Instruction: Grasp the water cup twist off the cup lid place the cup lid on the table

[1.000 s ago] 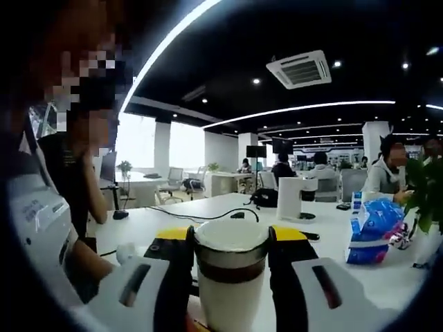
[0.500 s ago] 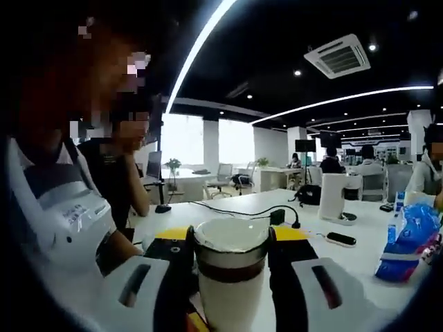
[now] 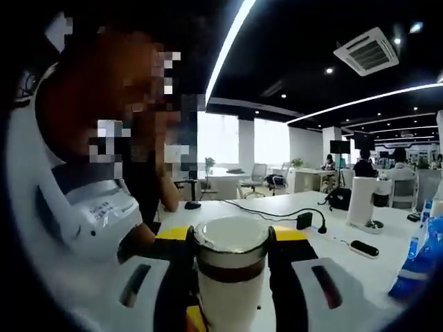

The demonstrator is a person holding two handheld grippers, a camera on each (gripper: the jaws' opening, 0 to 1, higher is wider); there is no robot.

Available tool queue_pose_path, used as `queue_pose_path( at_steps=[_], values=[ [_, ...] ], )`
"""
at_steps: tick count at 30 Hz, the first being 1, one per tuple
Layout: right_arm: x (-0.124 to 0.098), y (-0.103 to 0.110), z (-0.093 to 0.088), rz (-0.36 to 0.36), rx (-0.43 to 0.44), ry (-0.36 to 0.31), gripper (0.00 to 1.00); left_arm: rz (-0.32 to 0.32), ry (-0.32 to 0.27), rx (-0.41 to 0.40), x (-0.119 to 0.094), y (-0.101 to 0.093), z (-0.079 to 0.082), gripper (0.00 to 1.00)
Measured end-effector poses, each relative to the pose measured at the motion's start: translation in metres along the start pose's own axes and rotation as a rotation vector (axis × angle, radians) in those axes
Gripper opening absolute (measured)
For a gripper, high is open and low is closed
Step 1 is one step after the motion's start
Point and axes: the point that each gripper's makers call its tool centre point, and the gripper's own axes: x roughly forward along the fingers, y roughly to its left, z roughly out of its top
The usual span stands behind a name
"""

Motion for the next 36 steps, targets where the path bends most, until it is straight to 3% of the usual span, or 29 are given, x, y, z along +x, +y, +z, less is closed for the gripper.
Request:
queue_pose_path(
  at_steps=[8,17,21,28,30,32,33,36],
  values=[
    [0.002,0.001,-0.001,0.082,0.020,-0.050,0.45,0.002,0.002,-0.018,0.000,0.000,0.000,0.49],
    [0.004,0.002,-0.001,0.054,0.025,-0.033,0.45,0.004,-0.001,-0.012,0.000,0.000,-0.001,0.49],
    [0.000,-0.002,0.001,-0.012,0.023,-0.014,0.48,0.006,0.007,-0.016,0.000,0.000,-0.002,0.49],
    [-0.027,-0.020,0.002,-0.314,0.085,0.055,0.65,0.011,0.023,-0.009,0.001,-0.001,-0.003,0.49],
    [-0.035,-0.017,-0.006,-0.361,0.029,0.133,0.67,0.012,0.025,-0.006,0.001,-0.001,-0.003,0.49],
    [-0.039,-0.016,-0.007,-0.388,0.005,0.151,0.67,0.014,0.026,-0.002,0.001,-0.001,-0.003,0.49],
    [-0.043,-0.012,-0.005,-0.417,-0.047,0.171,0.67,0.014,0.026,-0.002,0.001,-0.001,-0.003,0.49],
    [-0.041,-0.001,-0.002,-0.428,-0.022,0.153,0.67,0.017,0.027,-0.002,0.001,0.000,-0.003,0.49]
  ],
)
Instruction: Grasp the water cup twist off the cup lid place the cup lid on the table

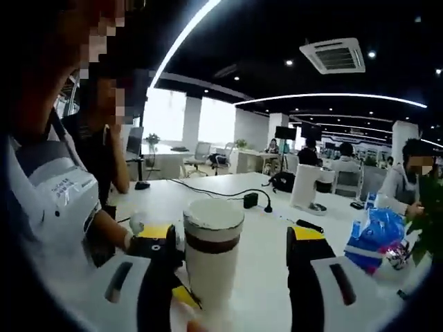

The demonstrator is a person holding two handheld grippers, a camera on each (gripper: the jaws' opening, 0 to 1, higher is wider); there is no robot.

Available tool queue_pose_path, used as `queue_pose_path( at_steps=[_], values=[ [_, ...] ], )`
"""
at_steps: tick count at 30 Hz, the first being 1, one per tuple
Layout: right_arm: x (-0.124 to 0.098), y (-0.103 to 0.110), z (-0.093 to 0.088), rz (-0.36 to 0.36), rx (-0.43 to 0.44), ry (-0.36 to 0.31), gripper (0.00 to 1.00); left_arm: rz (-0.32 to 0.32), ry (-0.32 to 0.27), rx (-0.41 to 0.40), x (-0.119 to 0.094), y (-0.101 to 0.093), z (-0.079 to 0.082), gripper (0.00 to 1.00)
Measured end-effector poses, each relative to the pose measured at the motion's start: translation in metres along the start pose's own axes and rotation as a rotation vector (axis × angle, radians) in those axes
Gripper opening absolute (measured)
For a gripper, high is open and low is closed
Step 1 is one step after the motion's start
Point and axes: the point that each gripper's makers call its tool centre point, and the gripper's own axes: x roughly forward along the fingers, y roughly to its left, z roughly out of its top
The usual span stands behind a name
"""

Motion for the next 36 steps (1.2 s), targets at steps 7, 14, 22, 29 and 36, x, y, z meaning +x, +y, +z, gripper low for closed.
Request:
queue_pose_path(
  at_steps=[7,14,22,29,36],
  values=[
    [-0.002,0.017,-0.006,-0.068,0.117,-0.063,0.65,0.007,0.007,0.008,0.000,0.001,0.000,0.49],
    [-0.007,0.021,0.002,-0.171,0.200,-0.191,0.65,0.010,0.013,0.008,-0.001,0.003,0.000,0.49],
    [0.004,0.021,-0.007,-0.247,0.200,-0.173,0.67,0.010,0.015,0.007,-0.001,0.004,0.001,0.49],
    [0.031,0.000,0.003,-0.284,0.210,-0.177,0.67,0.012,0.015,0.006,-0.001,0.006,0.002,0.49],
    [0.042,-0.006,0.006,-0.300,0.184,-0.161,0.55,0.009,0.016,0.004,-0.001,0.005,0.002,0.49]
  ],
)
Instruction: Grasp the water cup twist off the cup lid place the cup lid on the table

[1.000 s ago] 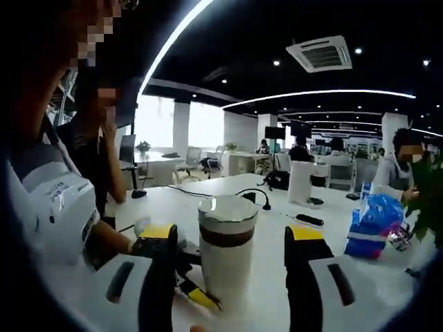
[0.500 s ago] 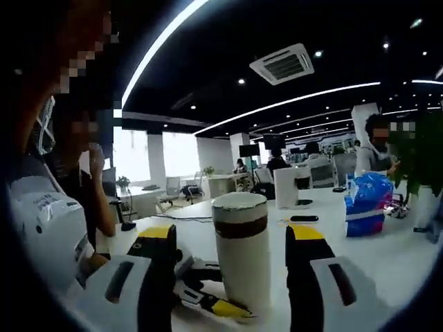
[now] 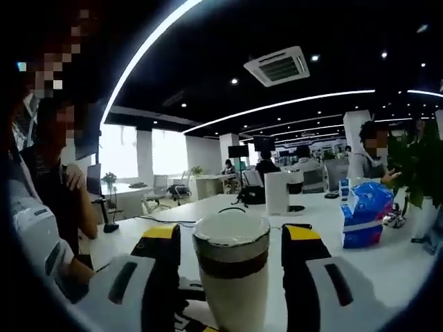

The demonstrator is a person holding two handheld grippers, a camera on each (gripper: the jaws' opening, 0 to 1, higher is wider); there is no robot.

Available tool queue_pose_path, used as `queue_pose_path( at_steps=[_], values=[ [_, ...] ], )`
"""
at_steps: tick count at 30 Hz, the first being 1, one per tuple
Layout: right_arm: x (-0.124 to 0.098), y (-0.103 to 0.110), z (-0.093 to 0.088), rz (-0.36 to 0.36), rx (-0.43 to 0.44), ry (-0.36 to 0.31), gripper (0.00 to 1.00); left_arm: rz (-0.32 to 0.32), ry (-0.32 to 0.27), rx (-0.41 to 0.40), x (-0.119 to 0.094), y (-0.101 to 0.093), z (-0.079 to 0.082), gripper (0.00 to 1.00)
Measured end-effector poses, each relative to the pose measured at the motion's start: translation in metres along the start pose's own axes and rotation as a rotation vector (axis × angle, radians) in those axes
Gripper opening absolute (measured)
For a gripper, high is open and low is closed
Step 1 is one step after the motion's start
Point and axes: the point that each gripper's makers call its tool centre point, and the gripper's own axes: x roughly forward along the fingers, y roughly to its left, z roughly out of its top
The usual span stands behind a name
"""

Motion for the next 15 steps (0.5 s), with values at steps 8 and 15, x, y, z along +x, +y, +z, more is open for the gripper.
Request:
queue_pose_path(
  at_steps=[8,15],
  values=[
    [-0.0005,0.0033,-0.0038,0.051,-0.061,0.040,0.46,-0.001,-0.009,-0.001,-0.0003,-0.0003,0.0002,0.48],
    [-0.0014,0.0034,-0.0051,0.135,-0.052,0.031,0.46,-0.008,-0.017,0.003,-0.0001,-0.0013,0.0003,0.48]
  ],
)
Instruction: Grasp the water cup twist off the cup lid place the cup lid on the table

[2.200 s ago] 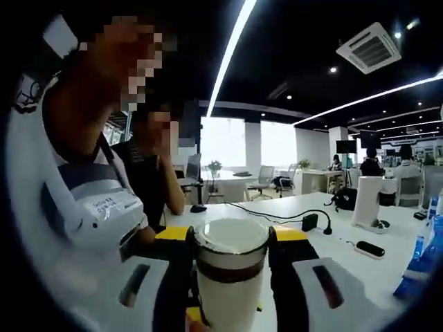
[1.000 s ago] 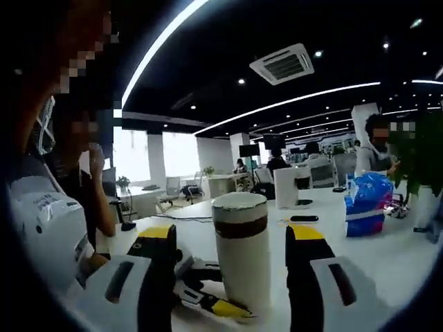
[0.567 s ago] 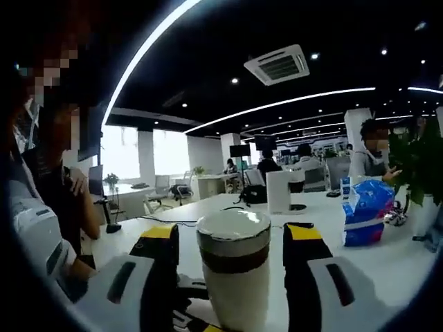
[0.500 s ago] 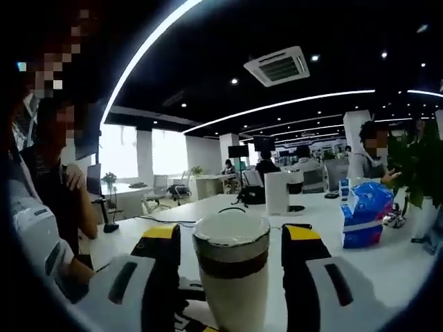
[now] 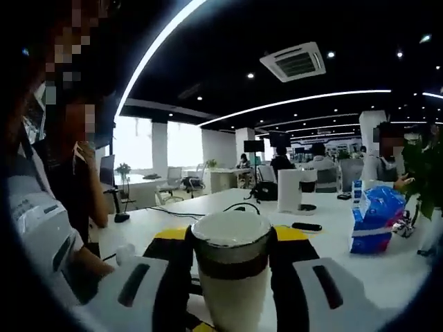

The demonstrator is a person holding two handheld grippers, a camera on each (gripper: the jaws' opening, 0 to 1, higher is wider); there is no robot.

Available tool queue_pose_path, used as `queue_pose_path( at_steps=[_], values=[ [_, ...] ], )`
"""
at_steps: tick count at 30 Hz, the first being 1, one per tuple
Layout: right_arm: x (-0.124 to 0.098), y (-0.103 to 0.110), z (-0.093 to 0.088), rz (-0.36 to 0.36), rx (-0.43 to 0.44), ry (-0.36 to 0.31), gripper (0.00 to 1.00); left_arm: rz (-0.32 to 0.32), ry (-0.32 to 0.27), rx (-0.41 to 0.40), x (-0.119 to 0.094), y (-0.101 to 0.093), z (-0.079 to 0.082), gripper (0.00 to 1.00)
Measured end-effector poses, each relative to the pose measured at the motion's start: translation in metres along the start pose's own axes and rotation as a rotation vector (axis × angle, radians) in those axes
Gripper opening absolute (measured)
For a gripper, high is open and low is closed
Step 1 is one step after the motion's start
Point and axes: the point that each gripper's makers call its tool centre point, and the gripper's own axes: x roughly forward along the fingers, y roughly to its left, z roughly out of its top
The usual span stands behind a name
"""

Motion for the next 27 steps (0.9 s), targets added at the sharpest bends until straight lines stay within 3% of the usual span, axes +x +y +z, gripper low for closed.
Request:
queue_pose_path(
  at_steps=[2,11,14,16,22,27],
  values=[
    [0.000,0.000,0.000,0.015,-0.007,-0.002,0.46,0.000,-0.001,-0.005,0.000,0.000,0.000,0.48],
    [-0.002,0.006,-0.002,0.256,-0.031,0.030,0.46,-0.006,-0.008,0.001,0.000,-0.001,-0.001,0.48],
    [-0.003,0.008,-0.001,0.340,-0.057,0.010,0.45,-0.008,-0.011,0.003,0.000,-0.002,-0.001,0.48],
    [-0.003,0.007,-0.001,0.364,-0.022,0.009,0.45,-0.007,-0.009,0.008,0.000,-0.002,-0.001,0.48],
    [-0.001,0.007,-0.001,0.427,-0.024,0.014,0.45,-0.004,-0.011,0.004,0.000,-0.001,-0.001,0.48],
    [-0.001,0.010,-0.001,0.520,-0.019,0.018,0.45,-0.006,-0.012,0.001,-0.001,-0.001,-0.002,0.48]
  ],
)
